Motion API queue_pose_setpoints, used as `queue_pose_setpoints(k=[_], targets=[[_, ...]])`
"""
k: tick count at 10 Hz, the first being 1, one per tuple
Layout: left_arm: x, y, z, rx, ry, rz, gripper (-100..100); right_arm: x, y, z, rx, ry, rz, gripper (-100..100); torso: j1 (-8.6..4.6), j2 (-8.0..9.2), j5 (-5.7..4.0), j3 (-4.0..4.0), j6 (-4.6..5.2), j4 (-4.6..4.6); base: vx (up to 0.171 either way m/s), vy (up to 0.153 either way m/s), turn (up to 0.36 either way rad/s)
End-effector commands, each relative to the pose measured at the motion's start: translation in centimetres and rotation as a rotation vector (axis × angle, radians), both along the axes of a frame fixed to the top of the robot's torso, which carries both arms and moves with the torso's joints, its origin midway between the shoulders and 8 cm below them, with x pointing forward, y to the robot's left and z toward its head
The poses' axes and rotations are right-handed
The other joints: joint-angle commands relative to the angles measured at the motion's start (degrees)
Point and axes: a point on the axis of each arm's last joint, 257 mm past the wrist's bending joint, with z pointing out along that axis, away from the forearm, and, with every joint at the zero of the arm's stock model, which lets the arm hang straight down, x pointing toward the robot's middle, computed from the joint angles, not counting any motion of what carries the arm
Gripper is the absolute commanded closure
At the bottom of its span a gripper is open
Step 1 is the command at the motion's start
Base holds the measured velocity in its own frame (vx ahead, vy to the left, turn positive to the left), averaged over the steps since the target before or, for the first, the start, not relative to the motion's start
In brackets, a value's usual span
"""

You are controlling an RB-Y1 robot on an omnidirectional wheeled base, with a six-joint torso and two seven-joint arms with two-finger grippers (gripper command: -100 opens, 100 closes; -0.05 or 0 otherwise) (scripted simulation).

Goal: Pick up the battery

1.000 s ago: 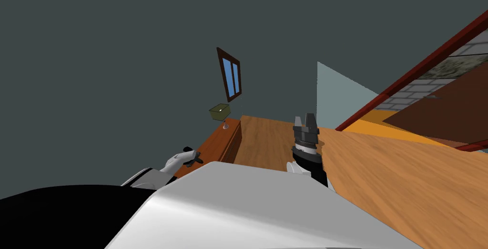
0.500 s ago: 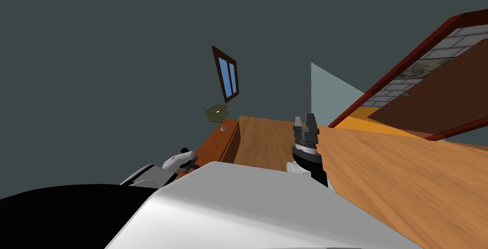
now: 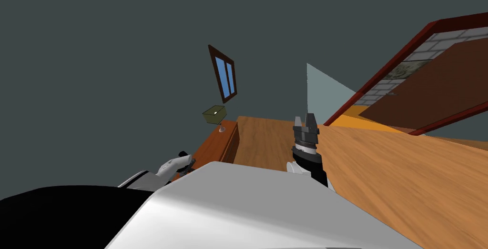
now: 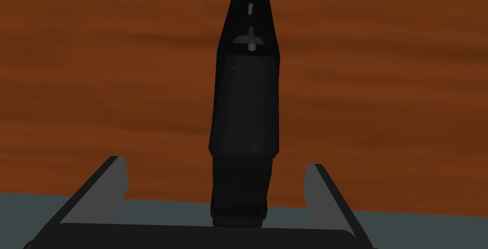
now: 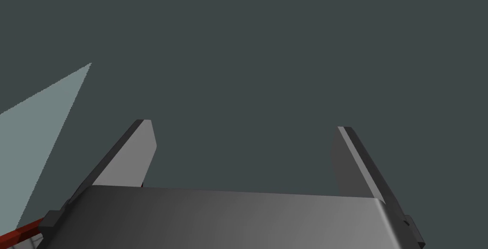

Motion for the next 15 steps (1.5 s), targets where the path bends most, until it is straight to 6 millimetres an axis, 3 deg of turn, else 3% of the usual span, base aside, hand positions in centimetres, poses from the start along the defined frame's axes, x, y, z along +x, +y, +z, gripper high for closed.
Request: queue_pose_setpoints(k=[1,4,5,9,11,12,13,14,15], targets=[[-1.6,0.4,-0.4,0.018,-0.015,0.017,-100,0.0,0.0,0.0,0.0,0.0,0.0,0,0.0,0.0,0.0,0.0,0.0,0.0,0.056,0.018,-0.211],[-6.5,0.7,-1.2,0.031,0.003,0.069,-100,0.0,0.0,0.0,0.0,0.0,0.0,0,0.02,-0.12,0.0,-0.06,0.05,-0.01,0.06,0.025,-0.139],[-5.9,0.7,-1.1,0.041,-0.028,0.046,-100,0.0,0.0,0.0,0.0,0.0,0.0,0,0.02,-0.1,0.0,-0.06,0.03,-0.02,0.057,0.038,-0.252],[-12.4,0.4,-1.9,0.041,-0.003,0.124,-100,0.0,0.0,0.0,0.0,0.0,0.0,0,0.07,-0.2,0.05,-0.08,0.13,0.03,0.05,0.024,-0.095],[-13.3,0.0,-2.0,0.041,-0.019,0.115,-100,0.0,0.0,0.0,0.0,0.0,0.0,0,-0.02,-0.03,0.03,0.01,0.15,0.07,0.015,0.007,-0.121],[-14.9,-0.2,-2.1,0.037,-0.01,0.143,-100,0.0,0.0,0.0,0.0,0.0,0.0,0,0.02,-0.08,0.04,-0.01,0.19,0.06,0.047,0.031,-0.126],[-14.9,-1.0,-2.2,0.026,-0.041,0.13,-100,0.0,0.0,0.0,0.0,0.0,0.0,0,0.07,-0.12,0.05,-0.04,0.13,0.04,0.062,0.03,-0.198],[-17.5,-1.0,-2.2,0.028,-0.022,0.179,-100,0.0,0.0,0.0,0.0,0.0,0.0,0,0.08,-0.19,0.05,-0.07,0.18,0.04,0.053,0.036,-0.113],[-18.8,-1.0,-2.2,0.03,-0.005,0.184,-100,0.0,0.0,0.0,0.0,0.0,0.0,0,0.09,-0.16,0.05,-0.07,0.12,0.03,0.026,0.024,0.023]])
